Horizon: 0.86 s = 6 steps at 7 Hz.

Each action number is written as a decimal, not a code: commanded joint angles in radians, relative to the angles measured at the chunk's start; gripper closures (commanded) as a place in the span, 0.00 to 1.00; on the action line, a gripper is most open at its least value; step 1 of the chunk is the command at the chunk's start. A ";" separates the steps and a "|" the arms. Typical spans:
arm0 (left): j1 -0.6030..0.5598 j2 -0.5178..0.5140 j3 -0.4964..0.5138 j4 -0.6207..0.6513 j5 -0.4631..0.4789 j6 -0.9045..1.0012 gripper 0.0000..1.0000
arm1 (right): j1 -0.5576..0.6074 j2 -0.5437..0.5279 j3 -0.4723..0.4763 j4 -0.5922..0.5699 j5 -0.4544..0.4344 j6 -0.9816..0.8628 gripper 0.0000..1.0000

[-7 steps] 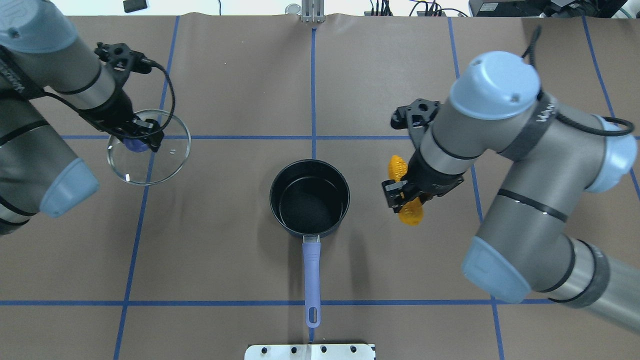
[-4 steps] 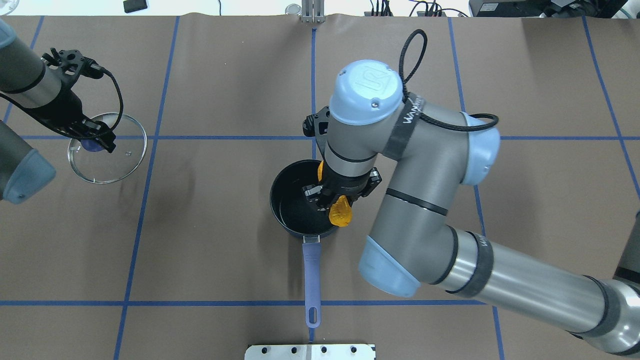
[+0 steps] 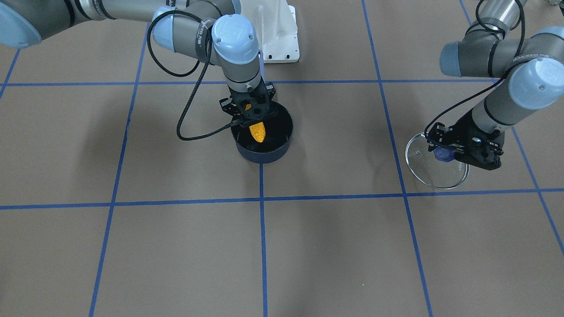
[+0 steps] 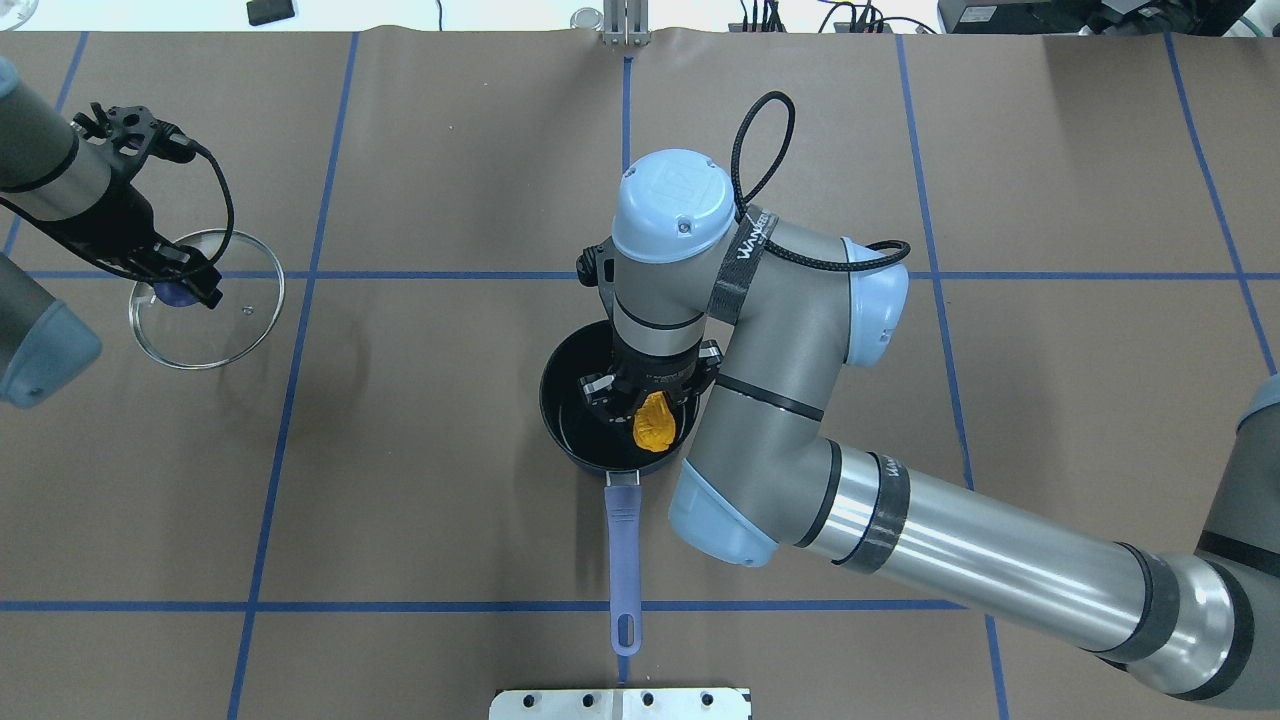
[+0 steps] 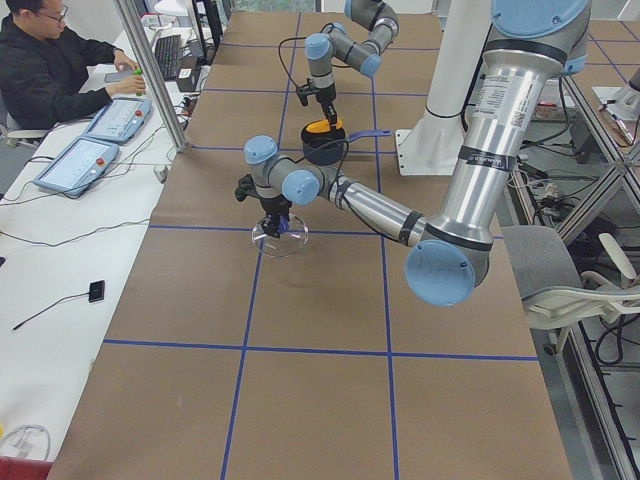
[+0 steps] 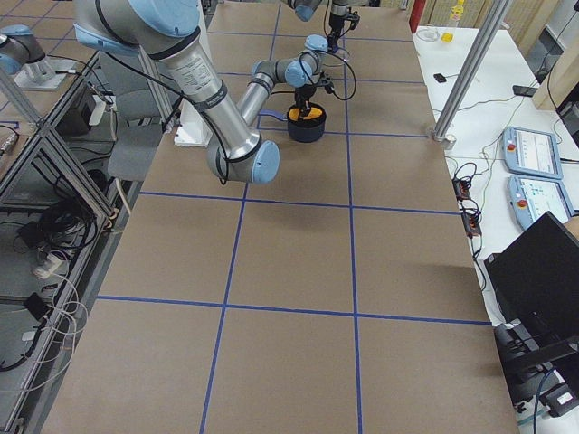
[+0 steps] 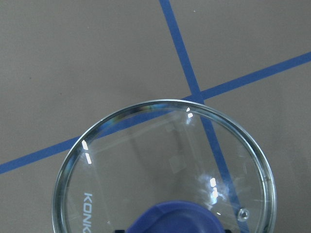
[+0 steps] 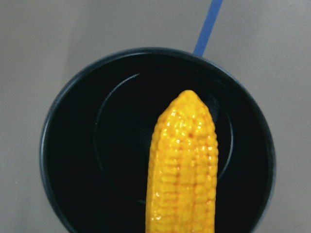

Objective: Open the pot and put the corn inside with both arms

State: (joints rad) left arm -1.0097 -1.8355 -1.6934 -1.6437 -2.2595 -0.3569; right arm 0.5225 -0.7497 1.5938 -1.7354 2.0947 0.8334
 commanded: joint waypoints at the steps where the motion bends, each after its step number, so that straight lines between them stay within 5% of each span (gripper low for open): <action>1: 0.002 0.004 0.021 -0.002 0.000 0.001 0.53 | -0.002 0.039 -0.020 0.025 -0.002 0.018 0.00; 6: 0.011 -0.011 0.158 -0.105 -0.015 -0.010 0.51 | 0.036 0.064 -0.014 0.025 -0.007 0.018 0.00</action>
State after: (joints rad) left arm -1.0004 -1.8432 -1.5518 -1.7450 -2.2638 -0.3628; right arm 0.5510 -0.6889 1.5782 -1.7098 2.0879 0.8508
